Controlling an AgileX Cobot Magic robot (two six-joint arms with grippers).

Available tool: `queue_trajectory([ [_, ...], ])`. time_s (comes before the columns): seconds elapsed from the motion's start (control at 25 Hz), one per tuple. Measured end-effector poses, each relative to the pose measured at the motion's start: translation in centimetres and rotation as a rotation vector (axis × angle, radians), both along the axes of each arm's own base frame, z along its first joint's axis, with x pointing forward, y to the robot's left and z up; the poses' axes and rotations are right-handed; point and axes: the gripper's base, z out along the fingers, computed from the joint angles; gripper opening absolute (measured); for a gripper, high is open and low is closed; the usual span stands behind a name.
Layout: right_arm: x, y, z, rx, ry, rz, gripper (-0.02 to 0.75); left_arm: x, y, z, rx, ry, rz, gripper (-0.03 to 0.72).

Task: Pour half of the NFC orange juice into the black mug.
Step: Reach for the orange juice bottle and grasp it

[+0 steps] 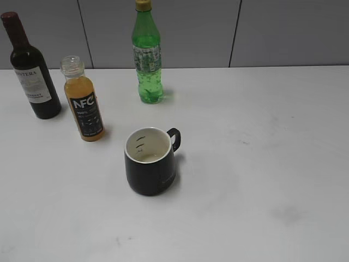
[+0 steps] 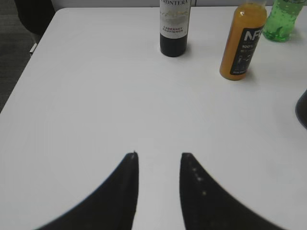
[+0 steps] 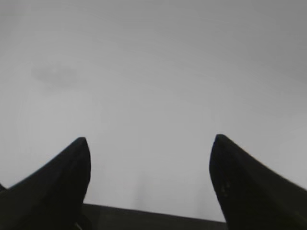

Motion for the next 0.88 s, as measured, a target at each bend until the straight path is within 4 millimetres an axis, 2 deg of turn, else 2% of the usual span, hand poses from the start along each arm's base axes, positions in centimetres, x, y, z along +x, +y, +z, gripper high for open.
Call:
queue_trajectory([
  [0.4, -3.6, -0.8, 1.0, 0.039, -0.263, -0.02, 0.588, 0.0, 0.0, 0.0, 0.0, 0.0, 0.0, 0.238],
  [0.68, -5.0, -1.1, 1.2, 0.063, -0.354, -0.135, 0.588, 0.0, 0.0, 0.0, 0.0, 0.0, 0.0, 0.238],
  [0.88, -5.1, -0.8, 1.1, 0.069, -0.354, -0.133, 0.588, 0.0, 0.0, 0.0, 0.0, 0.0, 0.0, 0.238],
])
